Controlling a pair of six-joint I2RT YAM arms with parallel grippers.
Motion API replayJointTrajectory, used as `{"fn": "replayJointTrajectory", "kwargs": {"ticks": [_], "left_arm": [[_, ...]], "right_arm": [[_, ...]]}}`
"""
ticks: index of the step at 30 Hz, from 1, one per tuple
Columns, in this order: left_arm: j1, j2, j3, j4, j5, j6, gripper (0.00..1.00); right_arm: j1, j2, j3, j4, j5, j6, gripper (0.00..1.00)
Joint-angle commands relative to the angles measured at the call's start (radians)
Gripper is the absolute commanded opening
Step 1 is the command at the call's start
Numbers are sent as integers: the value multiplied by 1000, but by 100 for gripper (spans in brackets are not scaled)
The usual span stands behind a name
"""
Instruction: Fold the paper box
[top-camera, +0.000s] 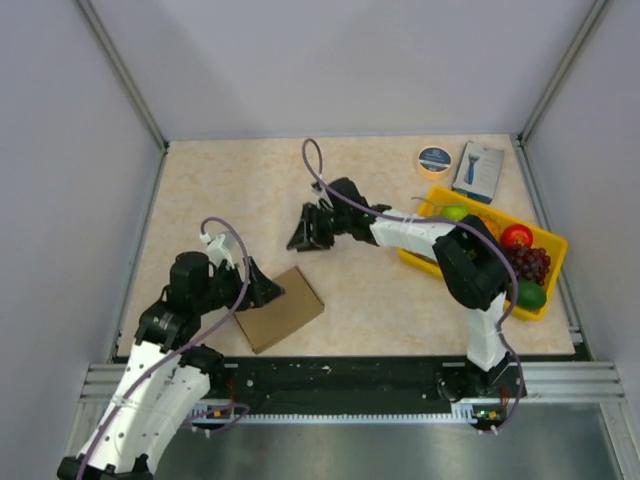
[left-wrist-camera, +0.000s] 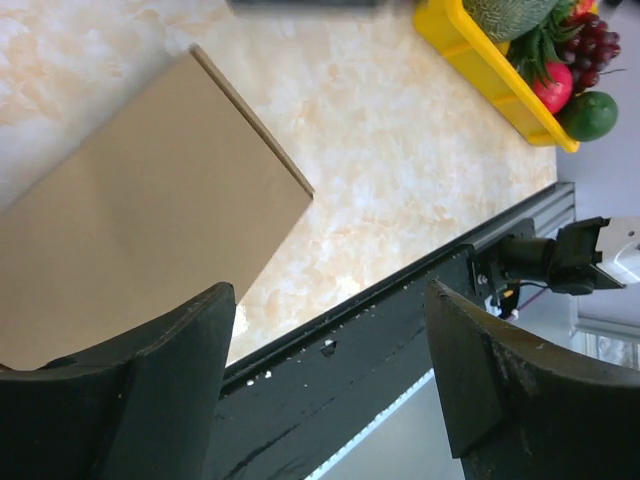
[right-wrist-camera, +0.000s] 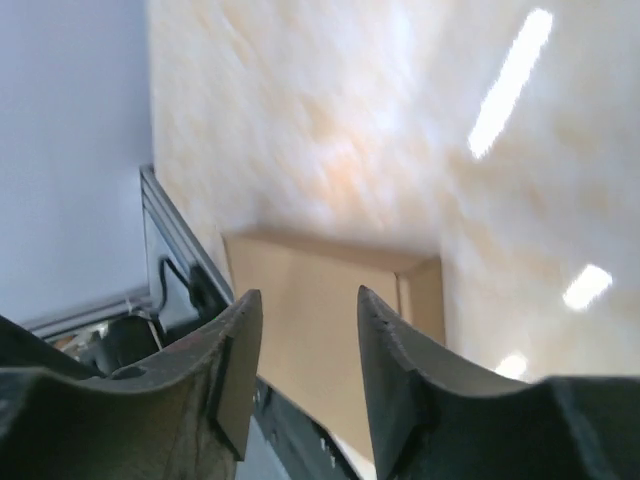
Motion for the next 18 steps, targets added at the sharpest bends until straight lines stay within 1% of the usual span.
{"fn": "replayJointTrajectory", "kwargs": {"ticks": [1, 2, 3, 4, 5, 6, 7, 8, 9, 10, 11, 12, 13, 15, 16, 18], "left_arm": [[-88, 70, 55, -20, -120, 45, 82], [-128, 96, 79, -30, -213, 45, 84], [-174, 125, 92, -25, -248, 45, 84], [-295, 191, 104, -17, -319, 42, 87], [-355, 234, 150, -37, -454, 40, 89], [-404, 285, 179, -44, -513, 54, 89], [-478, 399, 211, -63, -551, 67, 90], [-515, 460, 280, -95, -590, 98, 91], [-552, 521, 313, -110, -674, 118, 93], [-605, 638, 342, -124, -690, 138, 95], [-624, 697, 406, -142, -693, 169, 96], [-644, 754, 438, -194, -723, 179, 96], [-693, 846, 461, -210, -755, 193, 97], [-740, 920, 511, -238, -800, 216, 98], [-773, 984, 537, -244, -806, 222, 98], [-796, 1038, 552, -250, -822, 223, 98]], "right_arm": [[-44, 117, 409, -259, 2, -213, 50], [-82, 111, 434, -314, 17, -268, 58], [-104, 91, 415, -379, 61, -298, 61], [-121, 50, 378, -387, 78, -324, 64], [-153, -34, 331, -390, 89, -363, 67], [-165, -89, 221, -395, 115, -382, 68], [-173, -137, 167, -405, 132, -396, 69], [-184, -183, 113, -413, 144, -423, 70], [-205, -285, 3, -421, 170, -430, 70], [-217, -333, -50, -428, 181, -431, 70], [-227, -391, -103, -433, 192, -431, 70], [-250, -495, -195, -435, 201, -431, 70], [-263, -559, -239, -436, 201, -427, 70], [-286, -669, -353, -441, 210, -411, 73], [-300, -778, -381, -445, 210, -410, 74], [-303, -863, -435, -462, 212, -410, 76]]}}
